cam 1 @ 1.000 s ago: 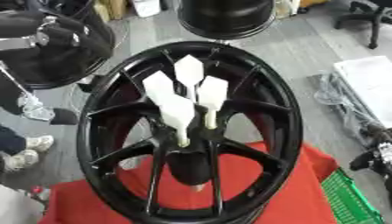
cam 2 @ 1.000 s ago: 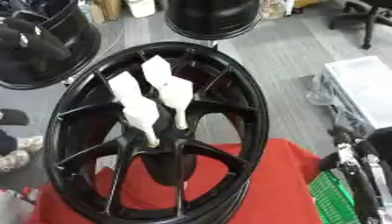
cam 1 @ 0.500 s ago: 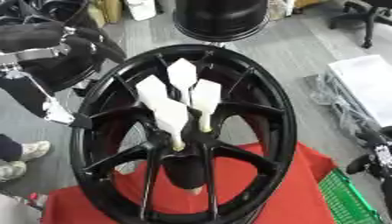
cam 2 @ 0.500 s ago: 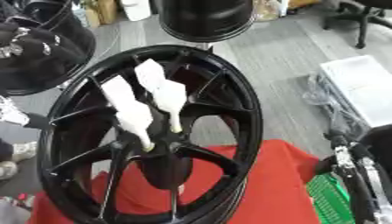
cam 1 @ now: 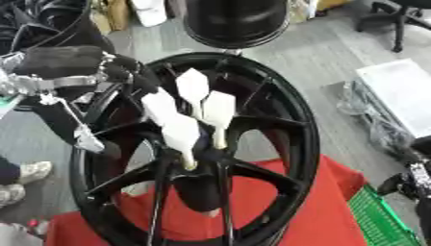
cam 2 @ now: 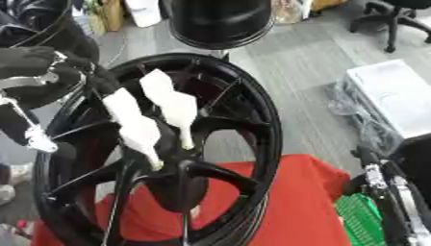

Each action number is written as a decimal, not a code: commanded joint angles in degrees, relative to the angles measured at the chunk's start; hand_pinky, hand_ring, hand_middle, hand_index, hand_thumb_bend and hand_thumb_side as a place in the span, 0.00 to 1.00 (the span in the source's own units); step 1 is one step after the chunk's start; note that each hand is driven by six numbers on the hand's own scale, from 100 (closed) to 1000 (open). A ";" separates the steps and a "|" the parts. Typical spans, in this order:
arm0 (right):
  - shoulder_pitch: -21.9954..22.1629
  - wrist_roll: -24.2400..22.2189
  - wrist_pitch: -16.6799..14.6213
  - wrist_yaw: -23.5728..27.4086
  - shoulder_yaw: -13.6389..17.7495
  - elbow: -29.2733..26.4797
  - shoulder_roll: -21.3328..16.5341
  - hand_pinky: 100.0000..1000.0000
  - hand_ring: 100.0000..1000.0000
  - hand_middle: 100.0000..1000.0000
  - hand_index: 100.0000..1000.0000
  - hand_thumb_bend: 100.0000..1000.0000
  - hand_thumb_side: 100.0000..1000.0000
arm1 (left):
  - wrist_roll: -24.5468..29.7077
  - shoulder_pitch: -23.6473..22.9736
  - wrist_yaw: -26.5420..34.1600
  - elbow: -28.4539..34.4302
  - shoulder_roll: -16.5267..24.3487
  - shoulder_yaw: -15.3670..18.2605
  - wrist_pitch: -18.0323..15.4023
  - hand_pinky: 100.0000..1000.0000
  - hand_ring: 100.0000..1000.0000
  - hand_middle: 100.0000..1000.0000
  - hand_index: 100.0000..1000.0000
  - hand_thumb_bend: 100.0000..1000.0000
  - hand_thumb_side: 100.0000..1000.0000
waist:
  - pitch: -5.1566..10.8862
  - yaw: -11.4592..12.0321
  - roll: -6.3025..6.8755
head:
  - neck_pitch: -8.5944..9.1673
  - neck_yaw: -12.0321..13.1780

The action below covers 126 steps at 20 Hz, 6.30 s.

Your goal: Pull the pin out of the wheel hub.

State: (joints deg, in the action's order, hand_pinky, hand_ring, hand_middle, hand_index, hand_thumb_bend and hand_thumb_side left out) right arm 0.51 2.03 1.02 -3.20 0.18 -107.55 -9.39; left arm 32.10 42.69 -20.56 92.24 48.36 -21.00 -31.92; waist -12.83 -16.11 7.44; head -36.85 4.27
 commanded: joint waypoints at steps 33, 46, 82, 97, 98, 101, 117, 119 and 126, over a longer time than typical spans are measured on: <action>-1.04 -0.77 0.05 0.34 -0.60 -0.74 -1.38 0.38 0.35 0.77 0.83 0.00 0.87 | 19.87 4.79 -5.83 -7.85 -4.84 1.73 -20.05 0.64 0.39 0.57 0.68 0.47 0.15 | -0.15 -1.47 0.36 | 1.82 0.09; -1.02 -0.60 0.14 0.35 -0.47 -0.68 -1.25 0.38 0.35 0.77 0.83 0.00 0.89 | 19.87 4.52 -5.42 -7.50 -4.44 1.58 -20.05 0.58 0.22 0.23 0.60 0.47 0.18 | -0.16 -1.19 0.24 | 1.91 -0.23; -1.01 -0.66 0.10 0.48 -0.32 -0.57 -1.12 0.38 0.35 0.77 0.83 0.00 0.88 | 19.87 5.76 -4.46 -8.39 -5.49 2.65 -20.05 0.54 0.14 0.20 0.68 0.49 0.28 | 0.05 -0.76 0.08 | 2.03 -0.91; -1.16 -0.64 0.11 0.53 -0.28 -0.46 -1.09 0.38 0.35 0.77 0.83 0.00 0.87 | 19.87 6.04 -2.53 -10.67 -7.21 2.55 -20.05 0.56 0.24 0.35 0.59 0.16 0.17 | 0.16 -0.55 0.13 | 2.00 -1.08; -1.16 -0.65 0.10 0.54 -0.26 -0.44 -1.08 0.38 0.35 0.77 0.83 0.00 0.87 | 19.87 6.04 -1.90 -10.65 -7.14 2.64 -20.05 0.56 0.24 0.35 0.58 0.14 0.16 | 0.20 -0.52 0.12 | 1.97 -1.09; -1.13 -0.65 0.06 0.55 -0.22 -0.40 -1.08 0.38 0.35 0.77 0.83 0.00 0.87 | 19.87 6.03 0.31 -10.37 -6.81 2.93 -20.05 0.56 0.23 0.32 0.55 0.09 0.16 | 0.33 -0.44 0.07 | 1.96 -1.12; -0.34 -0.16 -0.19 0.64 0.66 -0.41 -0.64 0.39 0.35 0.77 0.83 0.00 0.80 | 15.17 0.97 14.49 -2.34 1.25 13.50 -20.05 0.59 0.24 0.31 0.54 0.00 0.11 | 1.05 1.27 -1.17 | 1.74 -2.55; -0.27 0.03 -0.21 0.63 0.91 -0.44 -0.44 0.39 0.35 0.77 0.83 0.00 0.78 | 13.46 -1.60 16.21 -1.12 3.56 16.10 -19.91 0.59 0.24 0.31 0.56 0.00 0.11 | 1.02 1.88 -1.51 | 1.88 -3.17; -0.15 1.20 -0.37 0.55 2.34 -0.67 0.37 0.39 0.35 0.77 0.83 0.00 0.75 | 9.87 -11.73 22.43 -1.72 11.07 25.08 -16.26 0.60 0.27 0.34 0.59 0.00 0.11 | 0.63 5.11 -2.49 | 2.21 -5.59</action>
State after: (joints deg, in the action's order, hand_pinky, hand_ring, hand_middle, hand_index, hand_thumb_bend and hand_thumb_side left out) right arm 0.54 2.87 0.75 -2.76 2.01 -107.22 -8.92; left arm 28.73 30.55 0.54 90.49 55.93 1.74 -35.30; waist -13.00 -10.76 5.12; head -35.45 -0.85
